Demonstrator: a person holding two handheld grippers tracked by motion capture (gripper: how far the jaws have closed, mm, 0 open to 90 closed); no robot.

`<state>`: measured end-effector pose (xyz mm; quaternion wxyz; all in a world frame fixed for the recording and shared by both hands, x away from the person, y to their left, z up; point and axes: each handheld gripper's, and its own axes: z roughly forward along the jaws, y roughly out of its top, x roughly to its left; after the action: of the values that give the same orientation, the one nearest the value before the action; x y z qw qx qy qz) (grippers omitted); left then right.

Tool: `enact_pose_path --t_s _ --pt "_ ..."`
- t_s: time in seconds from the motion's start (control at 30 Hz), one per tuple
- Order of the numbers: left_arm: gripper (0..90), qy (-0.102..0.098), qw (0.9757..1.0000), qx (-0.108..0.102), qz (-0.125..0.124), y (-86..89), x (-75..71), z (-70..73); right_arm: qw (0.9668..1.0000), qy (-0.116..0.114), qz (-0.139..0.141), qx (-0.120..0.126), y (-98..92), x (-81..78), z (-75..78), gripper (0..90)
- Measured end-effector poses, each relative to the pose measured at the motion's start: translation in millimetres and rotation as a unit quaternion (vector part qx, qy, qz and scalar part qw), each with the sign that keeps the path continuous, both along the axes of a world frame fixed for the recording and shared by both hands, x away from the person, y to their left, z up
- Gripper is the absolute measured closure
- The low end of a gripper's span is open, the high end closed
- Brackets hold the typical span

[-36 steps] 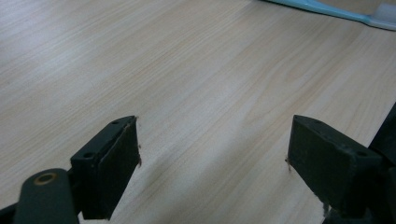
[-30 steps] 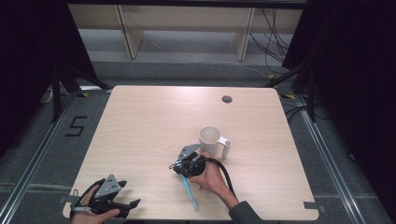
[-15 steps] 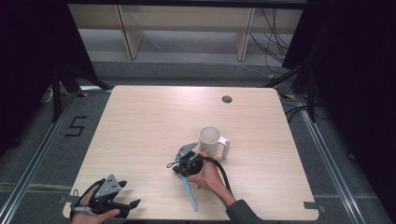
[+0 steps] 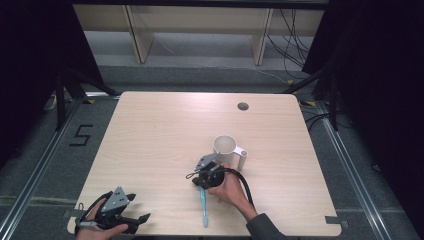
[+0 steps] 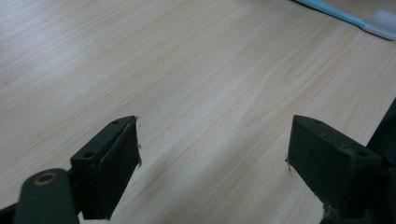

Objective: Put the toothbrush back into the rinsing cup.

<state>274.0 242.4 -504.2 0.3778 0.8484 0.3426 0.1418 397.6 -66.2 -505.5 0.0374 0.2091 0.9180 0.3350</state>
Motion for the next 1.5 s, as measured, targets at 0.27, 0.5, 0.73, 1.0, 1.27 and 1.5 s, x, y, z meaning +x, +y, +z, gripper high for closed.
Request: enact_pose_path --t_s 0.27,0.5,0.73,1.0,1.27,1.5 --pt "16.1 -0.002 1.0000 -0.006 -0.001 -0.3 -0.5 0.2 0.9998 0.009 -0.019 0.002 -15.5 -1.9 0.8 90.0" --pt "16.0 0.000 1.0000 -0.008 -0.005 -1.0 -0.3 0.1 0.9994 0.014 -0.031 -0.004 -29.0 -3.7 2.9 90.0" --pt "16.0 -0.001 1.0000 -0.001 0.000 -0.9 -0.1 0.2 0.9991 0.019 -0.039 -0.002 -40.7 -9.6 5.3 90.0" --pt "16.1 0.000 1.0000 -0.006 -0.005 -1.2 -0.1 0.3 0.9987 0.022 -0.045 -0.005 -51.1 -14.2 6.1 90.0" --pt "16.0 -0.002 1.0000 -0.005 -0.002 -1.7 -1.0 1.0 0.9986 0.027 -0.046 -0.006 -61.5 -20.9 6.0 90.0" --pt "16.1 -0.001 1.0000 -0.007 -0.004 -1.4 -0.2 0.3 0.9976 0.040 -0.056 -0.007 -69.6 -27.6 6.2 90.0"
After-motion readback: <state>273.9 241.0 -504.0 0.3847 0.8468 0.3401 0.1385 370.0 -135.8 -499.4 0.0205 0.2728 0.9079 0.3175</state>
